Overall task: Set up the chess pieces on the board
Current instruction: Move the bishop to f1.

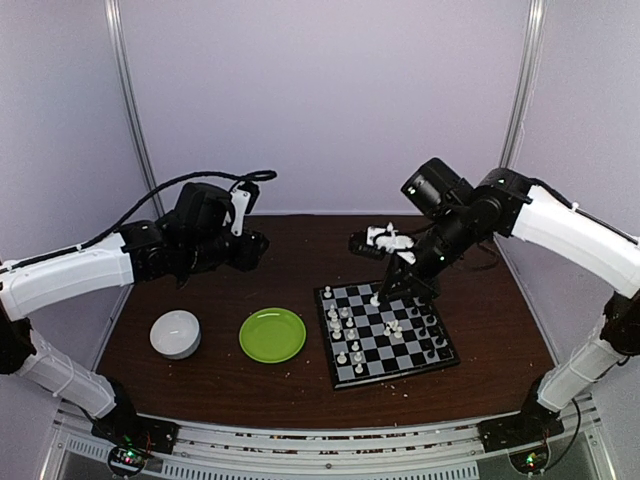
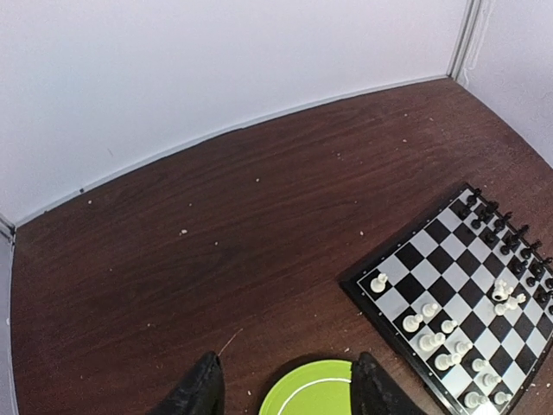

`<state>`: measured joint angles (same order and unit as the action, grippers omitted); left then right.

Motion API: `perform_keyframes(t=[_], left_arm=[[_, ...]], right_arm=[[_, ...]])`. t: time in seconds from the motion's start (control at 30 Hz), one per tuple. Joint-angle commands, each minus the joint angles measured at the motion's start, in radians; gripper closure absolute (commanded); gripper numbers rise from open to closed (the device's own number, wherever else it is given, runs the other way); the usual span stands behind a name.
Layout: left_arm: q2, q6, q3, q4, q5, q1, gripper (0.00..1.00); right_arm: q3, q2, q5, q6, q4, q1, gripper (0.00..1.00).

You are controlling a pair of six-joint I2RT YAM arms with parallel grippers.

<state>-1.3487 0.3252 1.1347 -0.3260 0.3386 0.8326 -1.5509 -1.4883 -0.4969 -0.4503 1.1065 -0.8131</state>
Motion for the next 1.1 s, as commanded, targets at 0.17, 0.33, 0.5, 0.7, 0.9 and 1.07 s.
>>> perform_keyframes(t=[0.17,0.33,0.5,0.7,0.9,1.07], left_arm=[[0.056,0.144,-0.132,0.082,0.057,-0.013,0.49],[0.075,0.146,-0.152,0.057,0.062,-0.013,0.49],[0.085,0.141,-0.159,0.049,0.059,-0.015,0.49],[0.073,0.129,-0.147,0.050,0.057,-0.015,0.49],[0.060,0.132,-0.148,0.056,0.049,-0.015,0.49],[0.053,0.133,-0.148,0.054,0.047,-0.015,0.49]], right_arm=[[-0.002,-0.192,0.282,-0.108,-0.020,-0.264,1.00],[-0.036,-0.285,0.311,-0.108,-0.035,-0.297,1.00],[-0.064,-0.335,0.353,-0.101,-0.047,-0.295,1.00],[-0.085,-0.375,0.356,-0.102,-0.039,-0.288,1.00],[-0.077,-0.405,0.328,-0.102,-0.036,-0.287,1.00],[-0.071,-0.431,0.317,-0.103,-0.033,-0.288,1.00]])
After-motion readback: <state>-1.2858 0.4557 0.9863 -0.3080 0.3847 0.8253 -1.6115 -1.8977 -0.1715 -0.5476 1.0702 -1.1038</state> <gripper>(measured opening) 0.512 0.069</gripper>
